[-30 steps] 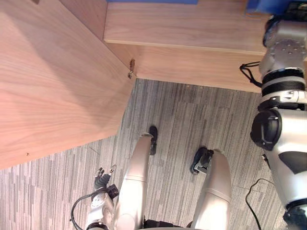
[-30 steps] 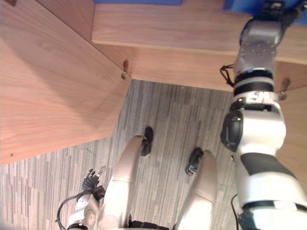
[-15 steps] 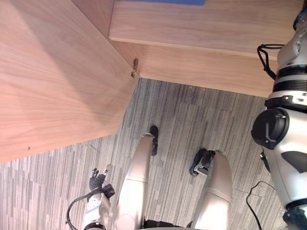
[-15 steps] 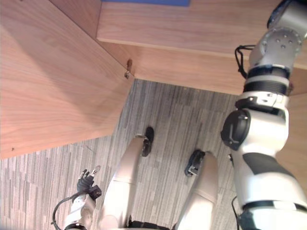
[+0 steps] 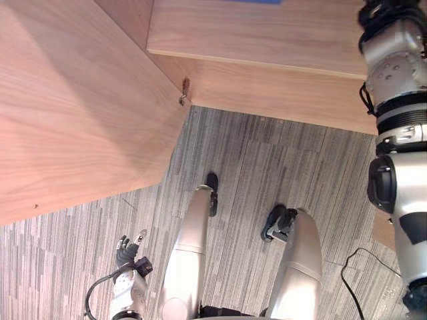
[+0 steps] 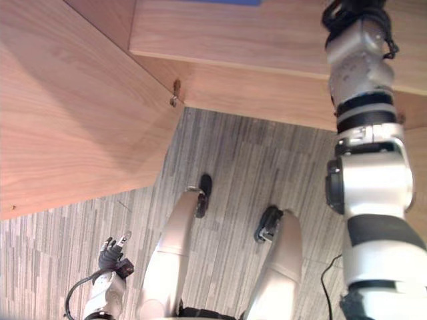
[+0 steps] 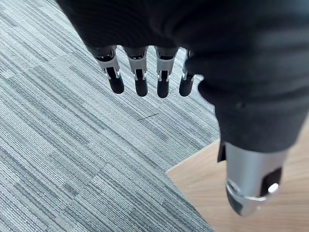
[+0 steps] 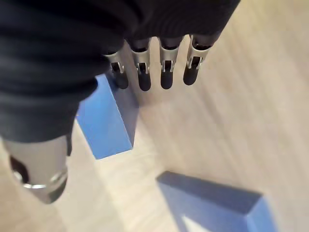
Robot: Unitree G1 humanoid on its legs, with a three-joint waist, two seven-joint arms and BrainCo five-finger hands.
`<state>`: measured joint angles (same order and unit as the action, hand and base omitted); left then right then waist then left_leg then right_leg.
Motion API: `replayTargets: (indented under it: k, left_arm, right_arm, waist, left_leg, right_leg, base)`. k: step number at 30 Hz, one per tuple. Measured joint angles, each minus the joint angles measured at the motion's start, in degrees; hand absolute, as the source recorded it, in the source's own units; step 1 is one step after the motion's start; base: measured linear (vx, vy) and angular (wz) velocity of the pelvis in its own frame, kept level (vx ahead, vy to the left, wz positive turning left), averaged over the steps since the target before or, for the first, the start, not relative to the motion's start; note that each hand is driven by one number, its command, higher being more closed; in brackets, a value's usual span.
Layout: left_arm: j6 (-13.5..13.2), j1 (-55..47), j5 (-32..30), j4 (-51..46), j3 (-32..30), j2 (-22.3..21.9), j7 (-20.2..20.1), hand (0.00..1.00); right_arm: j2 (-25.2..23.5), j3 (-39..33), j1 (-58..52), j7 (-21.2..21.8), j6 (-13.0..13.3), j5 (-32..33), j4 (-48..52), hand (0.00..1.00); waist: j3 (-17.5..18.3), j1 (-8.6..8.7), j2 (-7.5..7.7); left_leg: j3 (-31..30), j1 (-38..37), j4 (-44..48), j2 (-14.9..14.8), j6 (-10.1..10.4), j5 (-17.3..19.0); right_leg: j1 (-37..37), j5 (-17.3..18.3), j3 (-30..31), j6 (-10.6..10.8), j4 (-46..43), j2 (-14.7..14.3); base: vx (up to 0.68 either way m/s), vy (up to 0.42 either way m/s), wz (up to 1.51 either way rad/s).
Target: Walk over to the cabinet, pick up the folder, carry it to the office cabinet, place the folder inside the office cabinet, then close the office cabinet door
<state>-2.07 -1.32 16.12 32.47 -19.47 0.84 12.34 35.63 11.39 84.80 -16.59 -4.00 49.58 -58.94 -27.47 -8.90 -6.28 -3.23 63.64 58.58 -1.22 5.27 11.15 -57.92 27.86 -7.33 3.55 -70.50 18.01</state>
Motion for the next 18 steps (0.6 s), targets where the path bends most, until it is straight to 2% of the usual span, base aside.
replayTargets:
  k: [4, 9, 13, 16, 18]
  left_arm:
    - [-0.15, 0.00, -0.41, -0.53, -0.09, 0.67, -0.73, 0.00]
    - [-0.18, 0.03, -1.15, -2.42, -0.17, 1.07, -1.58, 0.00]
    - [-0.24, 0.07, -2.42, -4.47, -0.28, 1.93, -2.14, 0.00]
    - [-0.47, 0.15, -2.97, -6.18, -0.28, 2.15, -2.64, 0.00]
    - [-0.57, 0.14, -3.12, -6.18, -0.28, 2.16, -2.69, 0.00]
  right_arm:
    - [0.26, 2.61, 0.02, 2.68, -3.27, -6.58, -3.94, 0.00]
    - [0.11, 2.64, -0.04, 5.04, -4.45, -11.33, -6.01, 0.00]
    - [-0.57, -1.41, -2.58, 6.08, -5.70, -14.61, -6.76, 0.00]
    - [-0.74, -5.56, -4.06, 6.45, -6.30, -17.09, -7.81, 0.00]
    - [-1.12, -5.62, -4.89, 6.48, -6.51, -17.64, -8.21, 0.00]
  waist:
    - [0.01, -0.13, 0.01]
    - [0.06, -0.23, -0.05]
    - [0.28, -0.48, -0.13]
    - [0.47, -0.58, -0.33]
    - [0.58, -0.72, -0.31]
  left_leg:
    - [0.13, -0.46, -1.15, -0.11, 0.26, -0.60]
    - [0.71, -2.40, -5.23, -0.80, 0.30, -2.47]
    - [1.26, -6.15, -11.14, -1.08, 0.20, -4.96]
    - [1.41, -9.96, -18.42, -1.17, 0.23, -8.34]
    - [1.92, -12.29, -21.87, -1.15, 0.13, -9.80]
  right_leg:
    - [0.02, -0.36, -0.01, -0.53, 0.57, -0.10]
    - [1.10, -2.34, -0.31, -1.01, 4.06, -0.92]
    - [3.95, -4.45, -0.94, -1.66, 8.77, -1.46]
    - [6.89, -6.97, -2.17, -2.12, 14.20, -1.93]
    - [8.48, -7.94, -2.31, -2.18, 16.50, -2.02]
  base:
    - [0.00, 0.000, 0.00]
    - [0.01, -0.019, -0.07]
    - [0.02, -0.017, -0.03]
    - [0.04, -0.008, 0.03]
    - [0.06, 0.012, 0.00]
